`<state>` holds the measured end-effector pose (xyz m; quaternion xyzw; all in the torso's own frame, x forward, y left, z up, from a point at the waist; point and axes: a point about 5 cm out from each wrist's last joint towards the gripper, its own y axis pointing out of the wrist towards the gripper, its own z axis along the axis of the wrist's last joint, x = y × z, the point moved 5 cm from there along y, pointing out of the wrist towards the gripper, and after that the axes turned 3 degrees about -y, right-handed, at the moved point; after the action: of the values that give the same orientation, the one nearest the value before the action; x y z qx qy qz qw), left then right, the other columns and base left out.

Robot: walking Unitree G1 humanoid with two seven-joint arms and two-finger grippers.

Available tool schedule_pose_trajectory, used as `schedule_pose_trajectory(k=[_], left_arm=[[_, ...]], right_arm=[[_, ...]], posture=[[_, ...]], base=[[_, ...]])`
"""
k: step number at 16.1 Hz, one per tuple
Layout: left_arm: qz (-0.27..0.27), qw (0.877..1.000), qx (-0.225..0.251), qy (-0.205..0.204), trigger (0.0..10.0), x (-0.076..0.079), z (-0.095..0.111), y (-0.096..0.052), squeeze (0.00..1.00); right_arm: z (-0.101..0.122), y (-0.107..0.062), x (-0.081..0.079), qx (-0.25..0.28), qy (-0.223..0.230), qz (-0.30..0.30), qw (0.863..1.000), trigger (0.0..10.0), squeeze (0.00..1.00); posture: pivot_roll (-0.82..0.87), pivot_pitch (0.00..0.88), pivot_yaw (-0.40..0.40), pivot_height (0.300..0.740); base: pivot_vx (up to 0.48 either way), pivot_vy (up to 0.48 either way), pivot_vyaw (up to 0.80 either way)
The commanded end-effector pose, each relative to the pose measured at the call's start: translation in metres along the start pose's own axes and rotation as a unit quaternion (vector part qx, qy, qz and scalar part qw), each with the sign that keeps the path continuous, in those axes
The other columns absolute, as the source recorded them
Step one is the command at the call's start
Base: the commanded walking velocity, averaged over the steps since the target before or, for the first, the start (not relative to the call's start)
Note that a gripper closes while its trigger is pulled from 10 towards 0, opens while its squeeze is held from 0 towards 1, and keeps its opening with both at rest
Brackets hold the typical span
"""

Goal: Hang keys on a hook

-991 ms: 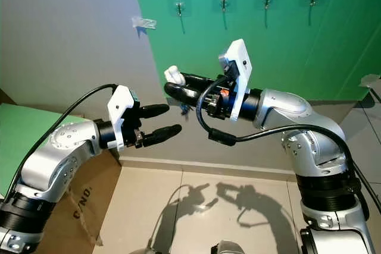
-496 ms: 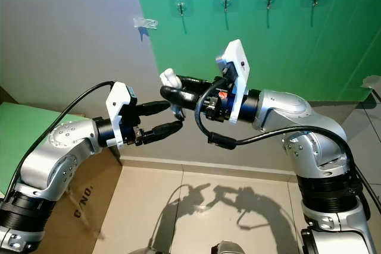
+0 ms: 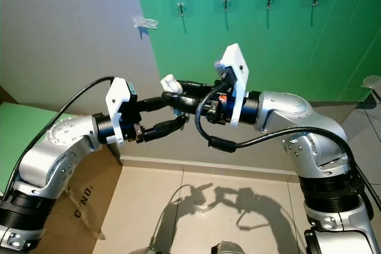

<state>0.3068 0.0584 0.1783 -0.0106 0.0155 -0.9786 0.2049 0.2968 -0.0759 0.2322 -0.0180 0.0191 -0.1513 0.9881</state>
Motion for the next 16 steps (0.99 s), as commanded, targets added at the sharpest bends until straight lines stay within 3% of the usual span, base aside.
schedule_pose_trajectory(k=[1, 9, 11, 12, 16], left_arm=[[-0.006, 1.000, 0.016, 0.016, 10.0, 0.000, 0.013, -0.003, 0.00], [-0.018, 0.999, 0.031, 0.018, 10.0, 0.005, 0.022, -0.005, 0.00], [-0.021, 0.999, 0.029, 0.016, 9.5, 0.006, 0.020, -0.005, 0.00], [-0.024, 0.999, 0.022, 0.016, 10.0, 0.007, 0.016, -0.005, 0.00], [-0.026, 0.999, 0.013, 0.014, 10.0, 0.008, 0.011, -0.005, 0.00]], right_arm=[[-0.003, 0.001, -0.001, -0.004, -0.005, 0.007, 1.000, 0.0, 0.00], [-0.007, 0.001, 0.001, -0.007, -0.003, 0.009, 1.000, 0.0, 0.00], [-0.006, 0.001, 0.000, -0.004, -0.002, 0.011, 1.000, 0.0, 0.00], [-0.004, 0.002, 0.000, -0.002, -0.002, 0.012, 1.000, 0.0, 0.00], [-0.002, 0.001, 0.003, 0.003, -0.005, 0.004, 1.000, 0.0, 0.00]], posture=[[-0.24, 0.035, 0.107, 0.740], [-0.23, 0.041, 0.106, 0.740], [-0.23, 0.044, 0.107, 0.740], [-0.23, 0.046, 0.107, 0.740], [-0.24, 0.048, 0.107, 0.740]], base=[[0.000, 0.000, 0.00], [0.000, 0.000, 0.00], [0.000, 0.000, 0.00], [0.000, 0.000, 0.00], [0.000, 0.000, 0.00]])
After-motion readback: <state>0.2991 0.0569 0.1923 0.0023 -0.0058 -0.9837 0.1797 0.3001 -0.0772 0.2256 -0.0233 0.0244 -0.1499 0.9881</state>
